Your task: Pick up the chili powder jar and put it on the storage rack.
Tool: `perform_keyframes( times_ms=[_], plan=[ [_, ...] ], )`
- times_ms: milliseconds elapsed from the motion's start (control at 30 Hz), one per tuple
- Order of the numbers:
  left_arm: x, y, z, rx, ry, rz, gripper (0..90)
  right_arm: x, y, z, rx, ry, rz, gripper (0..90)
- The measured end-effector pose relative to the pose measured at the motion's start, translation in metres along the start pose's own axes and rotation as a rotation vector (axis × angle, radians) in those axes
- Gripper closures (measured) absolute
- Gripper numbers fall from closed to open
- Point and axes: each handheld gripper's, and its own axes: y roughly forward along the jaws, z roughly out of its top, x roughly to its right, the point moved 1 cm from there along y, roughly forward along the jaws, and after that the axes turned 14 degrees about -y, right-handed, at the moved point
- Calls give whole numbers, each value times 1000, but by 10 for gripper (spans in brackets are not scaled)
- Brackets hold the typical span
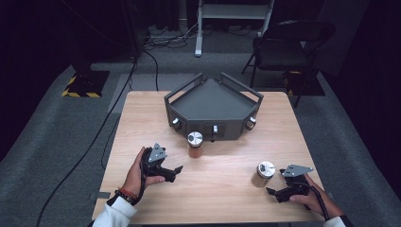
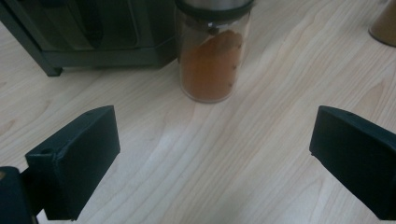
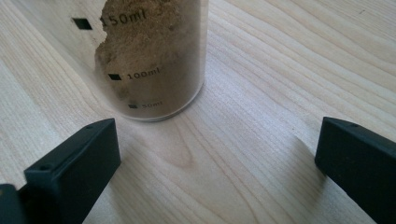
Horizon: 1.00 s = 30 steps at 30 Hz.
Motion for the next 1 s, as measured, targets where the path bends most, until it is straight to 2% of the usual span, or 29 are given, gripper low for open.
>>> perform_keyframes(
  times_ms=[367, 667, 1000],
  plan=[
    [4, 15, 14, 18, 4, 2, 13, 0, 0, 0, 2, -2, 1, 0],
    [4, 30, 25, 22, 13, -14, 13, 0, 0, -2, 8, -2, 1, 0],
    [0, 47, 34, 12, -12, -30, 13, -2, 0, -5, 17, 5, -9, 0]
  ],
)
